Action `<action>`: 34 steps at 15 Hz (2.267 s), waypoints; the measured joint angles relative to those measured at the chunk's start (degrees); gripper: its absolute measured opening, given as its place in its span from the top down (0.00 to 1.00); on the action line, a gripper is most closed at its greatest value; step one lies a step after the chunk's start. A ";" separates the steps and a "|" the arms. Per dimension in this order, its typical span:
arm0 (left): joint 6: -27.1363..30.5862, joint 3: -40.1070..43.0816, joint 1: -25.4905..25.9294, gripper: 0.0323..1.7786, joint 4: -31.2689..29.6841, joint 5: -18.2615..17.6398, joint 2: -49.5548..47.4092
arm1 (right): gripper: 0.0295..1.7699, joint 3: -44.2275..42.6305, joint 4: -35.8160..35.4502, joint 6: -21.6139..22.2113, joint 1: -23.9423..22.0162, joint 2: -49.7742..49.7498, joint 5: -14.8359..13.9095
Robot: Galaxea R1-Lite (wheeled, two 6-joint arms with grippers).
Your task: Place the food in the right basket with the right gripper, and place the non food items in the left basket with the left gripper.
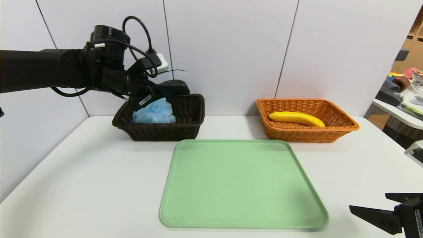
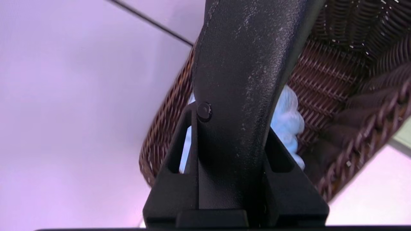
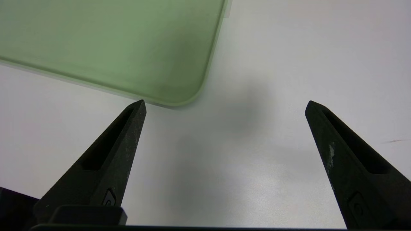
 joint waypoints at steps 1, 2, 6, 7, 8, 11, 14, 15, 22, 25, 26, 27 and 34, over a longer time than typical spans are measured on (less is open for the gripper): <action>2.01 -1.33 -0.02 0.74 -0.01 -1.13 1.60 | 0.03 0.11 0.06 0.00 0.00 0.05 -0.01; 3.71 -2.68 -0.02 0.74 -0.06 -1.51 3.12 | 0.03 0.35 0.05 0.02 0.00 0.07 -0.06; 5.74 -8.87 -0.04 0.74 0.16 -1.77 9.90 | 0.03 0.78 -0.16 -0.05 -1.51 0.33 0.18; 5.90 -9.87 -0.04 0.74 0.07 -1.77 11.50 | 0.03 0.78 -0.16 -0.06 -1.74 0.51 0.29; 6.05 -10.45 -0.11 0.74 0.00 -1.79 12.79 | 0.03 0.78 -0.22 -0.11 -1.90 0.79 0.29; 6.24 -11.00 -0.34 0.75 -0.28 -1.74 15.91 | 0.03 0.57 -0.24 -0.16 -2.01 1.51 0.30; 6.16 -11.14 -0.30 0.75 -0.34 -1.71 17.81 | 0.03 0.35 -0.30 -0.13 -2.04 1.90 0.24; 6.12 -11.14 -0.30 0.75 -0.33 -1.68 18.09 | 0.03 0.28 -0.26 -0.13 -2.04 1.99 0.24; 5.77 -11.14 -0.30 0.59 -0.01 -1.38 18.53 | 0.03 0.35 -0.22 -0.06 -2.04 2.08 0.05; 5.66 -11.14 -0.04 0.42 0.35 -1.35 17.83 | 0.03 0.44 -0.24 -0.09 -2.07 2.10 0.11; 5.63 -11.19 0.00 0.38 0.38 -1.33 17.48 | 0.03 0.44 -0.22 -0.11 -2.07 2.10 0.20; 5.63 -11.23 0.09 0.34 0.35 -1.35 17.13 | 0.03 0.41 -0.24 -0.09 -2.05 2.10 0.22; 5.00 -11.36 0.83 0.16 4.66 -1.71 12.15 | 0.03 0.37 -0.26 -0.16 -2.04 2.15 0.55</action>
